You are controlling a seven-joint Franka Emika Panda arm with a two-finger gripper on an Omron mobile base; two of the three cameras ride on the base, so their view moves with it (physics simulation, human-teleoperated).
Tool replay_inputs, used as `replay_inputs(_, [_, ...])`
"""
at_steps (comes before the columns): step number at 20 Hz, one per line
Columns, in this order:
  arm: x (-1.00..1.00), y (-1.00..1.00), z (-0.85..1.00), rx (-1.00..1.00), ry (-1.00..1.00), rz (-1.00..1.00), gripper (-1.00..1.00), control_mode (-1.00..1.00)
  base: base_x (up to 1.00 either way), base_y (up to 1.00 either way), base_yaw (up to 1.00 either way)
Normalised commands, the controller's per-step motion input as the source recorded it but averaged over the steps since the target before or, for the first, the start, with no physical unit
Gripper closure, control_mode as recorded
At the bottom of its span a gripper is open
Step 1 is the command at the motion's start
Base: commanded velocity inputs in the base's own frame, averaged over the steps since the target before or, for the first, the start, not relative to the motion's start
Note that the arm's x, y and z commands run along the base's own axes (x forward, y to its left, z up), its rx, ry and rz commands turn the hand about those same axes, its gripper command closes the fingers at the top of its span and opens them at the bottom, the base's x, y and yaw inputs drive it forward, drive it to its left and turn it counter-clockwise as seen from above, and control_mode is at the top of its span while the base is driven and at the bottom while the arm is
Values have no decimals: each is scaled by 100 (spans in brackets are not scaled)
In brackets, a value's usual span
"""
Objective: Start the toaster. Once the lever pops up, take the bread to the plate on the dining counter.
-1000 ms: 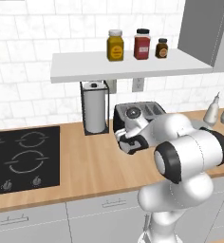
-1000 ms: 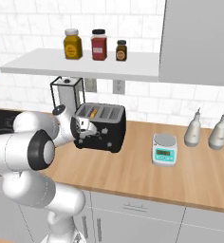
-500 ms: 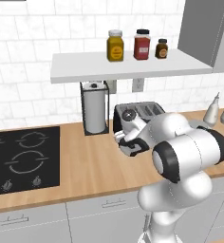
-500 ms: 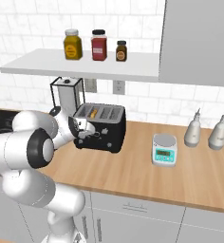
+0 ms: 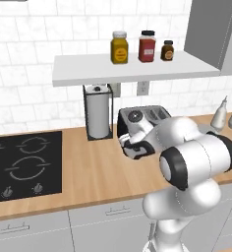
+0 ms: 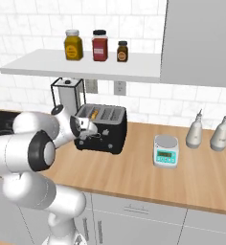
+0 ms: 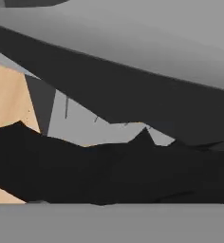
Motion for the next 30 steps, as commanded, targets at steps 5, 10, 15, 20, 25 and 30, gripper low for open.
replay_inputs(5, [0,0,49,0,-10,-3,-100,-100,0,0,0])
replay_inputs(10, [-38,0,81,0,-17,-5,-100,-100,0,0,0])
replay_inputs(15, [-100,-37,100,10,-14,-4,-100,-100,0,0,0])
replay_inputs(20, [-100,-95,99,30,-7,0,-100,-100,0,0,0])
replay_inputs(25, [-100,-100,58,39,-7,0,-100,-100,0,0,0])
replay_inputs(30, [-53,-57,19,17,-14,0,-100,-100,0,0,0])
